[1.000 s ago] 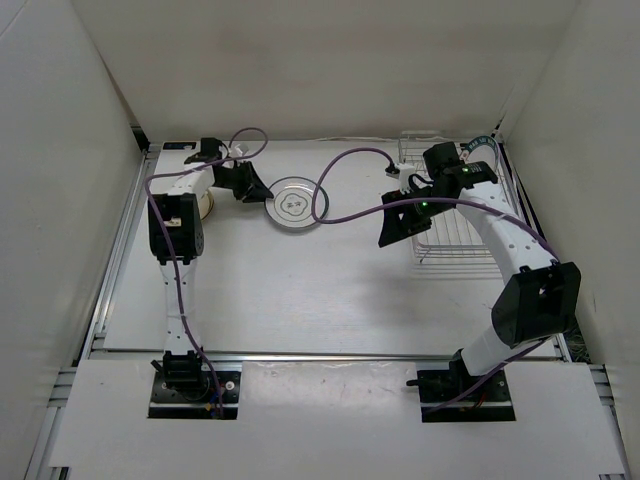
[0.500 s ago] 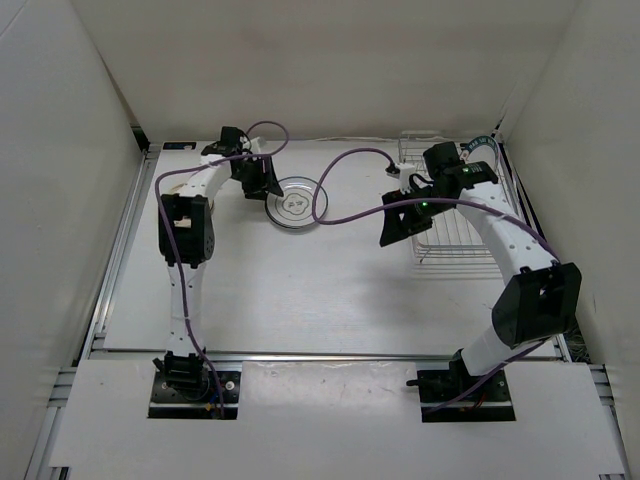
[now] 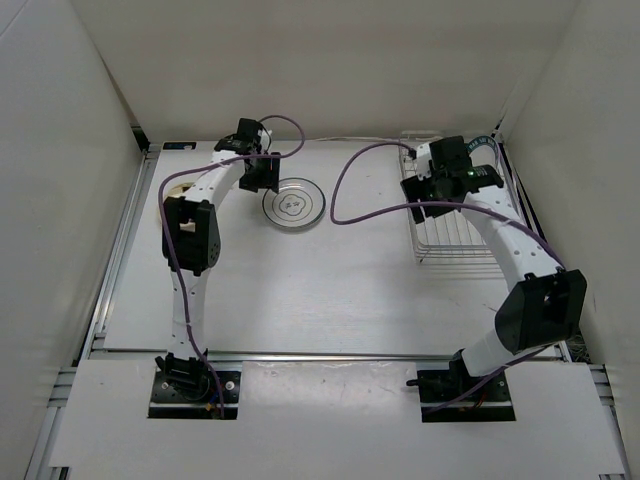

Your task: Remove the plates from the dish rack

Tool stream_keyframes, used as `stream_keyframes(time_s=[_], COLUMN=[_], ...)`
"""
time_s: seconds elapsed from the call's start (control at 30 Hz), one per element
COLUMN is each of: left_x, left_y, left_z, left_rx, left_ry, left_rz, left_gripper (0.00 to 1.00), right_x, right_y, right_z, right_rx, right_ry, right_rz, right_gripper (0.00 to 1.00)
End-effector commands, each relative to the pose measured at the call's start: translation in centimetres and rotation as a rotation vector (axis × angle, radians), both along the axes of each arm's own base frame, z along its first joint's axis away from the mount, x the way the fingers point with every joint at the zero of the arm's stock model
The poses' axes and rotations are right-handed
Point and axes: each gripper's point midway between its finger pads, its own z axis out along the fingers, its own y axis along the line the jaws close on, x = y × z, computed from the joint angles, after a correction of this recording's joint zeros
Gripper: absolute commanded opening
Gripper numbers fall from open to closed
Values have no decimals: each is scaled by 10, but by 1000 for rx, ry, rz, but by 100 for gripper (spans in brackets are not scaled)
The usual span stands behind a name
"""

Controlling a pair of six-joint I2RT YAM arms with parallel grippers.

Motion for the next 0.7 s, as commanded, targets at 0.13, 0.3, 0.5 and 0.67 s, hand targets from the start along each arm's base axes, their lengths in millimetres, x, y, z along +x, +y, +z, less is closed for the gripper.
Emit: stream_keyframes(time_s=[0.13,0.3,0.5,0.67], left_x=[-10,-47,-104,-123], left_y=[6,-32,-68,-64], left_z=[68,119,164,173], left_rx=[76,-132,-369,-366], left_ry=[-133,-163,-154,-175], left_rz=[5,-183,-398,-431], left_gripper=[72,78,85,88], right_x=[79,124,169,192], right_y=[-95,-140,-165,-179], right_z=[54,57,53,31], right_rx=[-149,-182,-197,-226], right_ry=[-249,-282,-310,-290], right_rz=[-341,-458,-483,-477], right_gripper=[73,73,73,72])
